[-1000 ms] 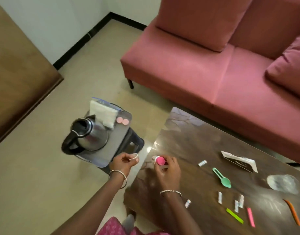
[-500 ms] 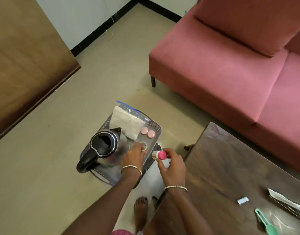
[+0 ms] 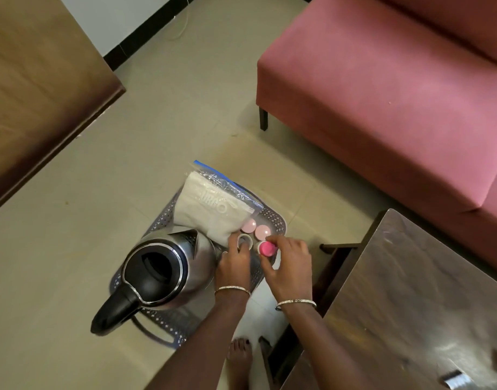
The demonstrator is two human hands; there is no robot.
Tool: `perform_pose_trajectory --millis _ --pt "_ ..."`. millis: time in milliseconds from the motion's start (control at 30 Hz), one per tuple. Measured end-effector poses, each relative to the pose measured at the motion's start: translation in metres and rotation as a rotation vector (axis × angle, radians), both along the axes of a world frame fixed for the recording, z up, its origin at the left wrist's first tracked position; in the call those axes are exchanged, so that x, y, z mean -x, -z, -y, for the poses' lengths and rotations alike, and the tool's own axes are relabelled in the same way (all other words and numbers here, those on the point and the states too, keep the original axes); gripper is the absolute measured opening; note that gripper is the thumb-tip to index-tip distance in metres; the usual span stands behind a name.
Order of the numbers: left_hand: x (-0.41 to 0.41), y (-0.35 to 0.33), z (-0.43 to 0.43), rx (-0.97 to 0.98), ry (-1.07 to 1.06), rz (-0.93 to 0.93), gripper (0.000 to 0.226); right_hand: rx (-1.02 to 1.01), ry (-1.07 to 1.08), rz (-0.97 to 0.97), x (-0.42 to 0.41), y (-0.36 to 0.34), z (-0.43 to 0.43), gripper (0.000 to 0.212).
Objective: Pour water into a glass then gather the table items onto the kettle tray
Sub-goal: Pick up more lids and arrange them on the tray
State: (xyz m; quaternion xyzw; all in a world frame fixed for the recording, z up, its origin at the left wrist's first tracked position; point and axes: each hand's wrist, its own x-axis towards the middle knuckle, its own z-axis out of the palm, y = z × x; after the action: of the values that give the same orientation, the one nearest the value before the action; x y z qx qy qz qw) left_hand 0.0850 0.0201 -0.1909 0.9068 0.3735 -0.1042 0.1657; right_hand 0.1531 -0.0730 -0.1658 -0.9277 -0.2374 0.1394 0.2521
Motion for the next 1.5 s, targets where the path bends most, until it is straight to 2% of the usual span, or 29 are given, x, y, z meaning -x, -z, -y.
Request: perform_pose_trajectory --millis 133,267,533,967,1167,1500 --pt "-0.002 -0.006 -0.006 -0.058 0.106 0.053 0.028 0.174 -0.025 0.110 0.006 0.005 -0.008 0.027" --pt "0.000 0.002 -0.006 -0.113 0.133 0.101 0.025 0.230 -0.018 0.140 0.007 0.009 -0.015 0.031" --pt "0.008 0.004 0.001 -0.110 0.047 0.260 0.030 0.222 0.002 0.138 0.007 0.013 -0.019 0.028" --pt "0.037 -0.043 0.026 0.096 -0.154 0.309 0.034 0.162 0.006 0.025 0.014 -0.016 0.001 0.031" --pt "0.059 -0.095 0.059 0.170 -0.166 0.417 0.020 0.071 0.113 0.002 0.043 -0.063 0.047 0.016" --pt "0.104 -0.171 0.169 0.166 -0.095 0.440 0.012 -0.095 0.283 -0.063 0.100 -0.122 0.200 0.011"
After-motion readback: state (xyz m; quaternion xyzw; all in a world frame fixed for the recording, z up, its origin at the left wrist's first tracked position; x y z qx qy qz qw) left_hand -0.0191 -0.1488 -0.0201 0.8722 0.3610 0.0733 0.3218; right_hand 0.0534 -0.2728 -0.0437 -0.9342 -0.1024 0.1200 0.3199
